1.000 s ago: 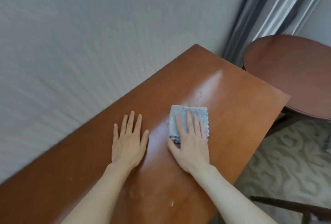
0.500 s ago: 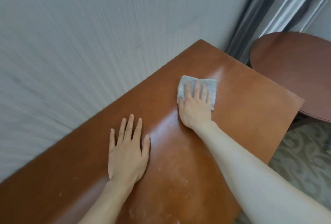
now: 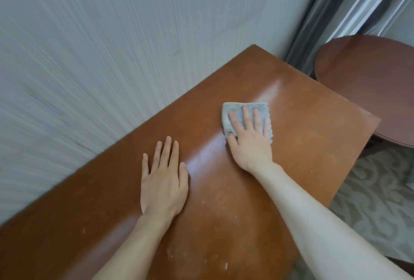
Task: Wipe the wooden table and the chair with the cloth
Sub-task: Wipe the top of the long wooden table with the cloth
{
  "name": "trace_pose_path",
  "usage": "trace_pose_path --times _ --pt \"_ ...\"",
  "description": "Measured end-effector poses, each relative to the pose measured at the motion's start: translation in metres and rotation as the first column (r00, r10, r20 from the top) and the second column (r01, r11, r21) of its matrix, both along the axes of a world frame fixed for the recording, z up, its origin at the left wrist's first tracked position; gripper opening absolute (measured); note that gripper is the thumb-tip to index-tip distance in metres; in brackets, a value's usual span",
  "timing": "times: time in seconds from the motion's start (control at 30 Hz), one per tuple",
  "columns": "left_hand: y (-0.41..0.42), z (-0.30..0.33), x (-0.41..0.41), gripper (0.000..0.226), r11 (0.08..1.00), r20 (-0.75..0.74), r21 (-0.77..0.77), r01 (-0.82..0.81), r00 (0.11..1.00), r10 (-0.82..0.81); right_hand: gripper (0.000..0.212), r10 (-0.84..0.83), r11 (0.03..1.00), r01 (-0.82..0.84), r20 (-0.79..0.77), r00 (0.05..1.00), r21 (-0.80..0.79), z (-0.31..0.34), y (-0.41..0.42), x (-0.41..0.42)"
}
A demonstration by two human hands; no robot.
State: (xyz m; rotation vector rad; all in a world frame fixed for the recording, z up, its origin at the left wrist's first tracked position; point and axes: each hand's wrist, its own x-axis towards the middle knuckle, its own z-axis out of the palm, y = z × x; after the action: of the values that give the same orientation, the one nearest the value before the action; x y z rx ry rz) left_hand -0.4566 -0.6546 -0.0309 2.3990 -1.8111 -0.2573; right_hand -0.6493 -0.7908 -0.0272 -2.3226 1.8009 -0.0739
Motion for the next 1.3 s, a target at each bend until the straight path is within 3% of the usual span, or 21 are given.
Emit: trace_pose_path --times 0.1,0.23,0.3,0.43,0.57,0.67,0.8,0.93,1.03,1.13,1.3 --pt "0.000 0.000 0.000 0.066 1.000 0.007 0.003 -0.008 1.000 0.008 0.061 -0.066 0.998 0.066 -0.006 0.998 -0.012 -0.001 0.021 0.005" --pt "-0.001 -0.002 0.001 0.065 1.000 0.034 0.010 0.000 0.999 0.000 0.062 0.166 0.985 -0.162 0.073 0.983 -0.058 -0.001 0.073 0.061" --pt "-0.001 -0.003 0.003 0.065 1.000 0.033 0.007 0.002 0.999 -0.002 0.061 0.205 0.979 -0.202 0.089 0.975 -0.042 -0.002 0.083 0.065" --pt "-0.001 -0.006 0.003 0.070 1.000 0.021 -0.008 0.012 1.000 -0.012 0.063 -0.086 0.994 0.089 0.056 0.995 -0.056 -0.006 0.069 0.002" --pt "-0.001 -0.009 0.004 0.070 1.000 0.041 0.005 0.017 0.999 -0.017 0.065 -0.439 0.898 0.438 -0.015 0.899 -0.043 -0.010 0.064 -0.082" --pt "-0.002 -0.009 0.003 0.071 1.000 0.045 0.006 0.014 0.999 -0.014 0.065 -0.563 0.827 0.561 -0.051 0.825 -0.044 -0.012 0.072 -0.103" --pt "-0.001 -0.008 0.004 0.071 1.000 0.032 -0.001 0.027 0.999 -0.027 0.066 -0.487 0.872 0.485 -0.028 0.873 -0.061 -0.010 0.088 -0.062" --pt "-0.001 -0.005 0.004 0.064 1.000 -0.020 -0.022 0.010 1.000 -0.010 0.067 -0.160 0.985 0.164 0.071 0.985 -0.054 -0.007 0.112 0.041" --pt "-0.002 0.001 0.020 0.059 0.997 -0.094 -0.030 0.076 0.993 -0.078 0.066 -0.004 0.999 0.008 0.116 0.993 -0.032 -0.006 0.128 0.098" --pt "0.000 0.007 0.043 0.062 0.978 -0.080 -0.020 0.209 0.974 -0.210 0.064 0.000 0.998 0.004 0.079 0.997 -0.058 -0.007 0.128 0.086" --pt "0.015 0.008 0.076 0.066 0.953 0.053 -0.009 0.302 0.952 -0.301 0.066 -0.339 0.938 0.339 0.016 0.941 -0.071 -0.011 0.121 0.000"
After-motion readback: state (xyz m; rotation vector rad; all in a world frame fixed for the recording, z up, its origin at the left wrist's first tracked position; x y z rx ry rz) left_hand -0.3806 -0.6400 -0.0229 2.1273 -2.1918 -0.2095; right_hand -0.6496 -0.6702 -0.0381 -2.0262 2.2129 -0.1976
